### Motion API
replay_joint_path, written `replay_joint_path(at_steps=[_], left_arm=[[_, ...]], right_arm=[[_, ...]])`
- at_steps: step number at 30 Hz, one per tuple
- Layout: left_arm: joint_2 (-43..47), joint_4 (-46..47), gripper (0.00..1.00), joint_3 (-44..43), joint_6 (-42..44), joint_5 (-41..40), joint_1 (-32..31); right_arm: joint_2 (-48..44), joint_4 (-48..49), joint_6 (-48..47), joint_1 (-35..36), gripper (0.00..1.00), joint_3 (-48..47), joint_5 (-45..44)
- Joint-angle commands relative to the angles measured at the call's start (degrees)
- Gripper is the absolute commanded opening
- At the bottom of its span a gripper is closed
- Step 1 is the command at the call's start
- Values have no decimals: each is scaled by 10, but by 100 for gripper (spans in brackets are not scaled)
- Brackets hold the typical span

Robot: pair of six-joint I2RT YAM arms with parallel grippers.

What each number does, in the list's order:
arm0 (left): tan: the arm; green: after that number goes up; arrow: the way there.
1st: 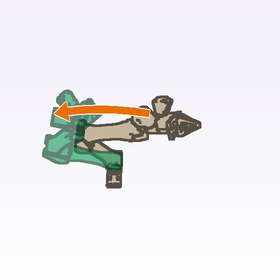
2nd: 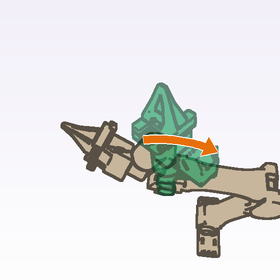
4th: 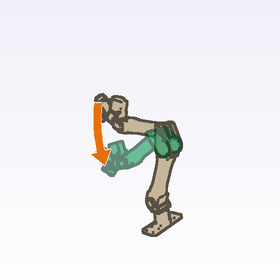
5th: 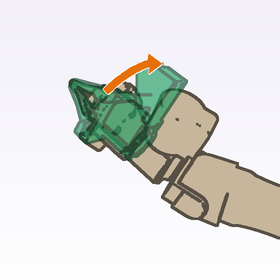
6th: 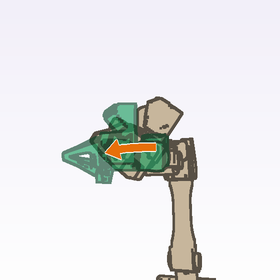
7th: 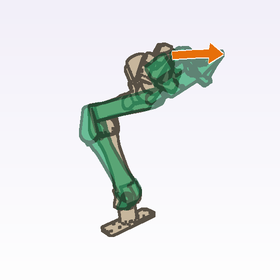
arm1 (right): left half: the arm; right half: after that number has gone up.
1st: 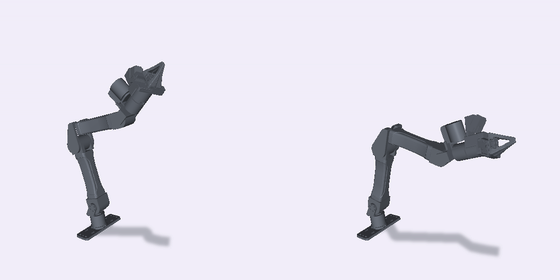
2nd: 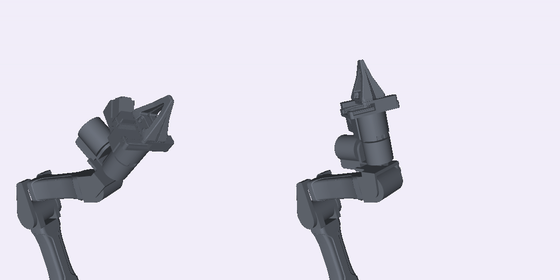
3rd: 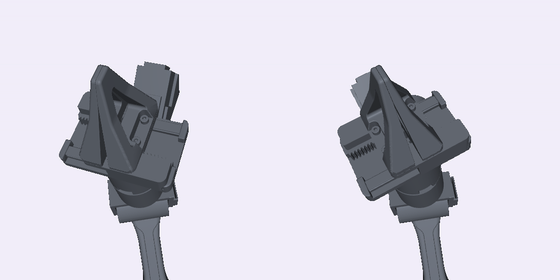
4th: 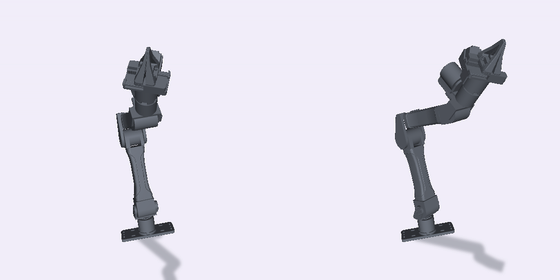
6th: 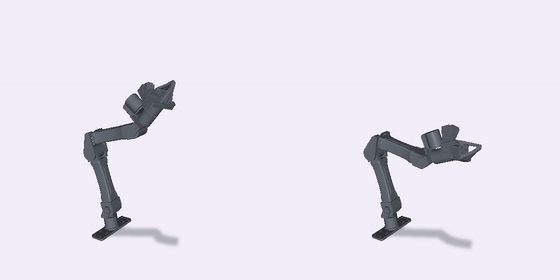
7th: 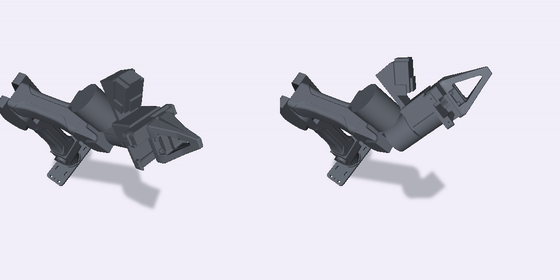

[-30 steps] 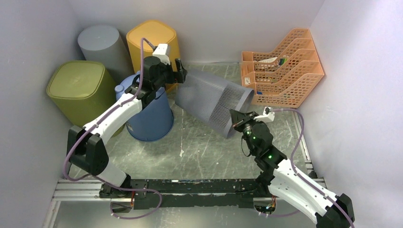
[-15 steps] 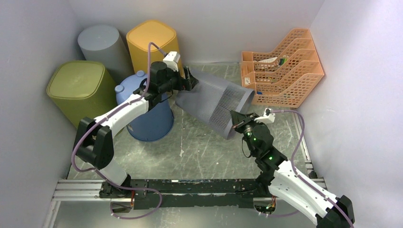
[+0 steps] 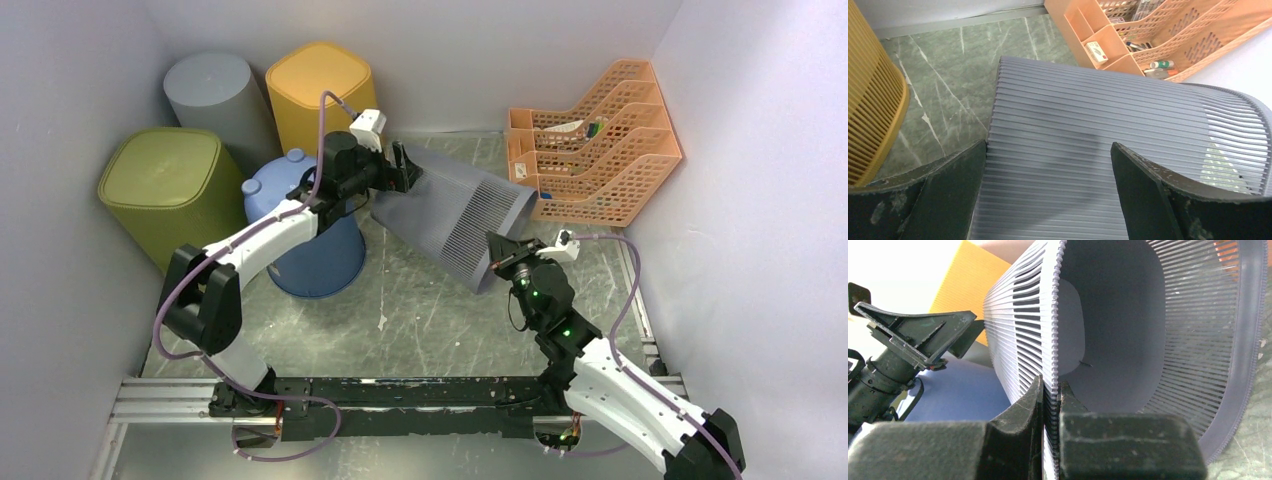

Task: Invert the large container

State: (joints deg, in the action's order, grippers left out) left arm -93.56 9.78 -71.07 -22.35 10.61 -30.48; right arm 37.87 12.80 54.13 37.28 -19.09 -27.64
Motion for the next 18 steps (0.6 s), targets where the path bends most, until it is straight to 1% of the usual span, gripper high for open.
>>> replay_joint_path(at_steps=[1,5,9,14,16,18], left_arm=[[20,23,100,-37,-19,75,-74],[46,5,100,-58,-10,69,-114],[72,4,100,-59,-8,58,-156],[64,1,100,-74,-4,59,-206],[57,-21,99,-91,14,33,-227],[59,-37,100,-95,41,2,-230]], right_arm=[[61,-144,-22,-4,0,56,22],[71,-129,-10,-4,0,76,35],[72,-124,-3,-5,0,85,37],[69,-130,0,-6,0,85,37],[64,-131,0,-6,0,88,36],[61,-135,0,-6,0,89,35]])
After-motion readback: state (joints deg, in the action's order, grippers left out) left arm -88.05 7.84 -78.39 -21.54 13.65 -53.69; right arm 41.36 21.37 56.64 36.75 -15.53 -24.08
